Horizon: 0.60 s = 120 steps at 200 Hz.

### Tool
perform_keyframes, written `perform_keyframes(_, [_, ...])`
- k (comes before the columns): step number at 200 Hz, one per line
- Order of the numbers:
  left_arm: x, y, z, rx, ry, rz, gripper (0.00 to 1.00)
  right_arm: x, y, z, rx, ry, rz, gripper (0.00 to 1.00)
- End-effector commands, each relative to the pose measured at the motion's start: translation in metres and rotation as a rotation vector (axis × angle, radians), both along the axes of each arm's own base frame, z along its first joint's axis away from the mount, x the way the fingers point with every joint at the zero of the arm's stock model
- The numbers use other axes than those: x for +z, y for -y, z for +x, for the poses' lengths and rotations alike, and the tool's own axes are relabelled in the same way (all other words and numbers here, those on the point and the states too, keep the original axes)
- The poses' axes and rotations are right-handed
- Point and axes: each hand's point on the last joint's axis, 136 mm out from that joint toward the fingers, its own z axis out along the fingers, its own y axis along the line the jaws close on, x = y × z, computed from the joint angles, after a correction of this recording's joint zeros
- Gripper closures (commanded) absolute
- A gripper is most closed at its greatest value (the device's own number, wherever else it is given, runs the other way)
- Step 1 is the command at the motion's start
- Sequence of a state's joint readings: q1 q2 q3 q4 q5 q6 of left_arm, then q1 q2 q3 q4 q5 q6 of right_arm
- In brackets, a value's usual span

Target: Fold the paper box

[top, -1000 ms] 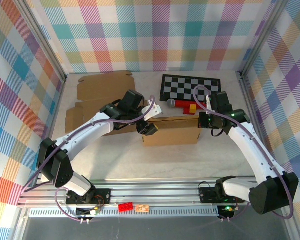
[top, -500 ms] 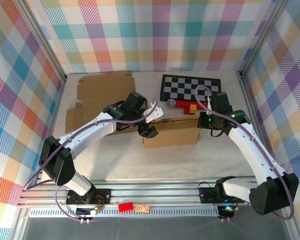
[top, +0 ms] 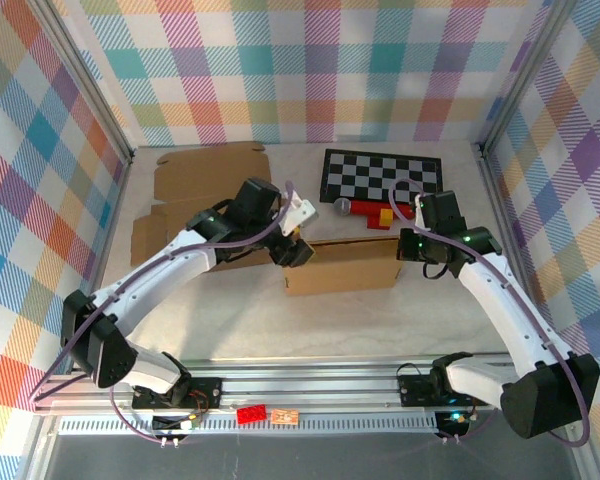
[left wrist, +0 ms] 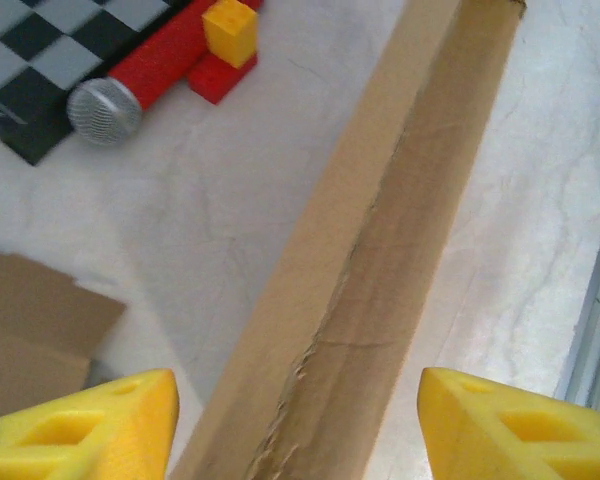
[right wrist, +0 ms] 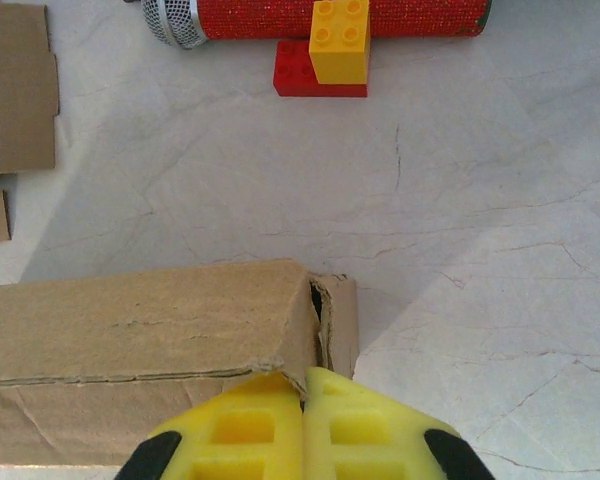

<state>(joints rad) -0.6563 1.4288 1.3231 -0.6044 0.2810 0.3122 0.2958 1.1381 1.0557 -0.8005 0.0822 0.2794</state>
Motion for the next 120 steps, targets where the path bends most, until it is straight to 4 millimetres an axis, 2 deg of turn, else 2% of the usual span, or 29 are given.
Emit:
perform_keyframes(1, [0.017, -0.03, 0.009, 0.201, -0.106, -0.015, 0.41, -0.005, -0.001, -0.01, 0.012, -0.072, -0.012, 1.0])
perform_keyframes(21, [0.01, -0.04, -0.001, 0.221, -0.209, 0.022, 0.45, -0.005, -0.001, -0.01, 0.016, -0.092, -0.016, 1.0])
perform_keyframes(52, [0.002, -0.046, -0.013, 0.215, -0.276, 0.068, 0.49, -0.005, -0.002, -0.01, 0.019, -0.107, -0.016, 1.0])
perform_keyframes(82, [-0.006, -0.053, -0.015, 0.222, -0.287, 0.118, 0.51, -0.007, -0.003, -0.01, 0.017, -0.117, -0.013, 1.0])
perform_keyframes(120, [-0.016, -0.053, -0.014, 0.22, -0.311, 0.144, 0.59, -0.007, -0.003, -0.009, 0.014, -0.119, -0.011, 1.0])
